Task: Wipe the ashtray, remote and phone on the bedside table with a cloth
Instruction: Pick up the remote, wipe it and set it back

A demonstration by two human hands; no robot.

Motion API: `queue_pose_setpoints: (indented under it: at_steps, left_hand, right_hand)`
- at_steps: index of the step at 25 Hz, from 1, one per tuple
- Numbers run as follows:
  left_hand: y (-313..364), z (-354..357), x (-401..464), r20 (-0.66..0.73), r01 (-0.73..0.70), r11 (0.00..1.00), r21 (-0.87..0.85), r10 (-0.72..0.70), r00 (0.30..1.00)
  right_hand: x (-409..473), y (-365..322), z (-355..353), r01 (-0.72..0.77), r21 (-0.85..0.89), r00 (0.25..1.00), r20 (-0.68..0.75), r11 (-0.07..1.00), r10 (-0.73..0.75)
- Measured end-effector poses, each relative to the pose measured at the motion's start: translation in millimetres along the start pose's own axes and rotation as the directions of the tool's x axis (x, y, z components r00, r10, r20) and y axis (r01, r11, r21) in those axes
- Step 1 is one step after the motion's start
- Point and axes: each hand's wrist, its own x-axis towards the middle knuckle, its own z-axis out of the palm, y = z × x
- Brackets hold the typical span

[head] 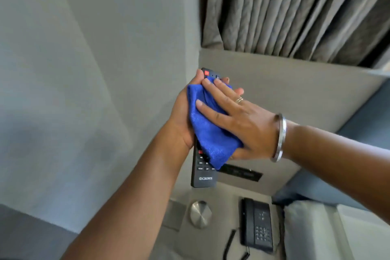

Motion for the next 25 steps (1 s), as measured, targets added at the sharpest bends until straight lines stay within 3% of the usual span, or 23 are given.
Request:
queue_pose_setpoints:
  at_steps: [3,7,11,14,16,19,22,25]
  left_hand:
    - [38,12,-23,0.003,-0.142,0.99,-0.013,0.142,0.99]
    - [78,22,-45,0.064,-0.293,0.925,-0.241,0.316,0.947]
    - [94,24,-49,0.094,-0.393,0.868,-0.304,0.437,0.894]
    - [100,24,-47,0.117,-0.412,0.859,-0.305,0.463,0.878]
    - [105,23,-48,0.126,-0.41,0.859,-0.307,0.463,0.877]
    - [104,20,-45,0.119,-0.463,0.875,-0.141,0.479,0.87]
    - [97,29,-37,0.159,-0.483,0.875,-0.047,0.483,0.861]
    - [90,42,-32,0.194,-0.489,0.869,-0.079,0.495,0.847]
  right_hand:
    - [24,-15,-18,0.172,0.089,0.976,-0.154,0.981,-0.157]
    - [45,-36,-35,0.343,0.224,0.912,-0.311,0.912,-0.267]
    - [39,-36,-49,0.484,0.151,0.859,-0.27,0.862,-0.435]
    - [36,-17,-68,0.557,-0.097,0.809,-0.161,0.825,-0.566]
    - [37,4,-84,0.475,-0.254,0.833,-0.178,0.843,-0.523]
    - [33,23,-104,0.194,-0.262,0.905,-0.324,0.945,-0.276]
    - [38,3,-106,-0.02,-0.217,0.863,-0.496,0.976,-0.093]
    - [56,-30,-101,-0.066,-0.203,0.826,-0.56,0.977,-0.061]
